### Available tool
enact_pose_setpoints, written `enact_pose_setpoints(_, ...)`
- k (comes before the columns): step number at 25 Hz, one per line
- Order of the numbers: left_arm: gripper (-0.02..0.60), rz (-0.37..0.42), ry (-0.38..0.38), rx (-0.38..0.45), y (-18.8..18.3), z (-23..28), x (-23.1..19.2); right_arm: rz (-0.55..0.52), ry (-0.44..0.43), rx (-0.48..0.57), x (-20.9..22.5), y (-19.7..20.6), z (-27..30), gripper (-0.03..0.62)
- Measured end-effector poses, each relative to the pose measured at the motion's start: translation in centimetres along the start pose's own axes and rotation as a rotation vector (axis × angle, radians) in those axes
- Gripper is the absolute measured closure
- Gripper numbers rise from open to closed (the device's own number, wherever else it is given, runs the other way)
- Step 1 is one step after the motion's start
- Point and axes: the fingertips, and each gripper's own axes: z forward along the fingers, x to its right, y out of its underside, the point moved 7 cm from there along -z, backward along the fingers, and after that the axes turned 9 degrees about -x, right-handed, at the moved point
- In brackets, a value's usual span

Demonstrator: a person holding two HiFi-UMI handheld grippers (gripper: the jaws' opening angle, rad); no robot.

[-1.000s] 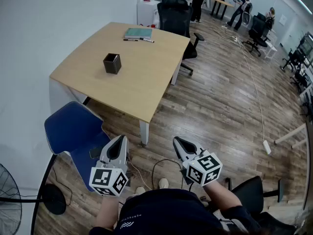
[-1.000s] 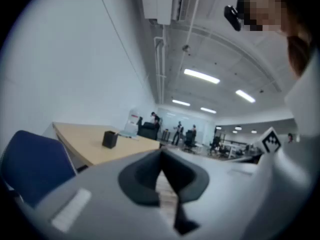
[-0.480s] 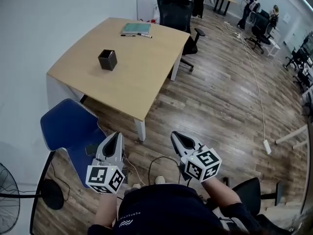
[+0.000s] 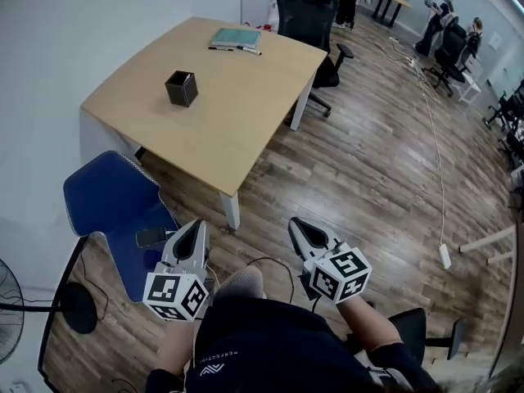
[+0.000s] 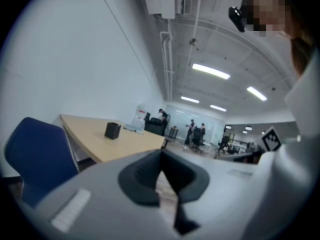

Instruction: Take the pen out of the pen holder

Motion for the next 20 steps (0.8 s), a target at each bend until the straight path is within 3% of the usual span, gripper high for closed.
enact_pose_setpoints(12,0.575,-0.019,-0.031,-0.029,-0.2,2.9,-0.2,0.018,-0.038,-0.039,2.4,-0.9,2.4,0.594)
enact_pose_setpoints(20,0.575,-0.040,-0.074,-0.016,-1.9,6.1,-4.0,-0.009,-0.071,-0.080,3.9,-3.5,8.2,0.594)
